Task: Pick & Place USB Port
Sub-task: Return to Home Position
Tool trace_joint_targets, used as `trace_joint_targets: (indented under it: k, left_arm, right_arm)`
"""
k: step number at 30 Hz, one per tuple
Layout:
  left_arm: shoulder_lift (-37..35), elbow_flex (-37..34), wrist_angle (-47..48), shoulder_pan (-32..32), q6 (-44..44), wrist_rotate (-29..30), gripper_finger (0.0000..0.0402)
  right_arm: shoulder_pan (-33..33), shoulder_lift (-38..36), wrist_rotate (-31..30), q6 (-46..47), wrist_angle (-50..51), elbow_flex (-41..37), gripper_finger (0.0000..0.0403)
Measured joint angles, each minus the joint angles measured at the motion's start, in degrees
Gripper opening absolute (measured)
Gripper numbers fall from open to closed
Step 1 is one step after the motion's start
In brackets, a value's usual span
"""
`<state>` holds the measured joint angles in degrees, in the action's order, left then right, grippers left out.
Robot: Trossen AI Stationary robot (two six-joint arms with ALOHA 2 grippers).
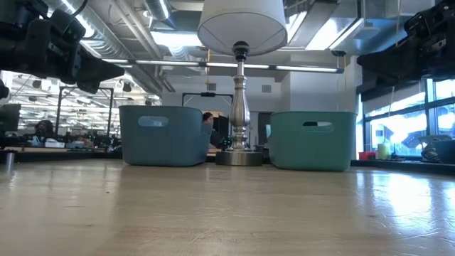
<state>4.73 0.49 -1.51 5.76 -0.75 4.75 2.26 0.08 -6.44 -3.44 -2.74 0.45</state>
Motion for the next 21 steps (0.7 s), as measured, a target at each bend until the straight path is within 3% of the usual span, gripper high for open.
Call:
trace_joint_targets:
  k: [21]
  left_arm:
    - [0.0,0.0,0.0,0.0,0.0,0.0,0.0012]
  right_arm:
    - [0.0,0.0,0.0,0.0,0.0,0.0,0.001]
